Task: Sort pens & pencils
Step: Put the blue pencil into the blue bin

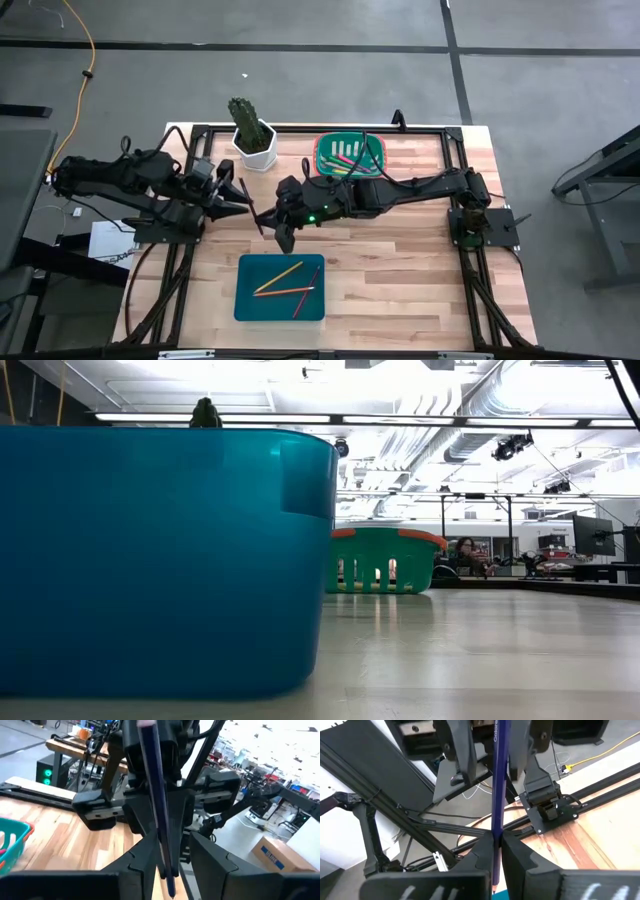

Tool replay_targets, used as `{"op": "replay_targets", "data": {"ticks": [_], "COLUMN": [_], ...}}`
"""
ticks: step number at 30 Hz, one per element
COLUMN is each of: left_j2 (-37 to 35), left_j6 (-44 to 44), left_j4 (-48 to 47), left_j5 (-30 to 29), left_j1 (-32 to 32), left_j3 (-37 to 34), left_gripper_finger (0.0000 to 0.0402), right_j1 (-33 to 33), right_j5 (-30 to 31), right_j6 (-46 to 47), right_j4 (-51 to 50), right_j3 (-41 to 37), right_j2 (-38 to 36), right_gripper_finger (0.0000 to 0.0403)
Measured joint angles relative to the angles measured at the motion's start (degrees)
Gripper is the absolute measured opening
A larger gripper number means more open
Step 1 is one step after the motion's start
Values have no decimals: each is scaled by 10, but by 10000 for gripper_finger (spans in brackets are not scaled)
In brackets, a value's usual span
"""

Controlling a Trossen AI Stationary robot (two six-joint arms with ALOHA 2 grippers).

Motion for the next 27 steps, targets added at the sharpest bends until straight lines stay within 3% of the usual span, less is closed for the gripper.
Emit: {"op": "replay_targets", "data": {"ticks": [18, 27], "left_j2": [28, 28], "left_j6": [2, 7], "left_j4": [-2, -2], "left_j5": [10, 9], "left_j1": [0, 0], "left_j3": [0, 0], "left_gripper_finger": [101, 30], "right_j1": [0, 0], "right_j5": [-3, -4], "right_j6": [-4, -6], "right_j4": [0, -1], "right_j3": [0, 0], "right_j2": [0, 0], "right_gripper_finger": [9, 9]}}
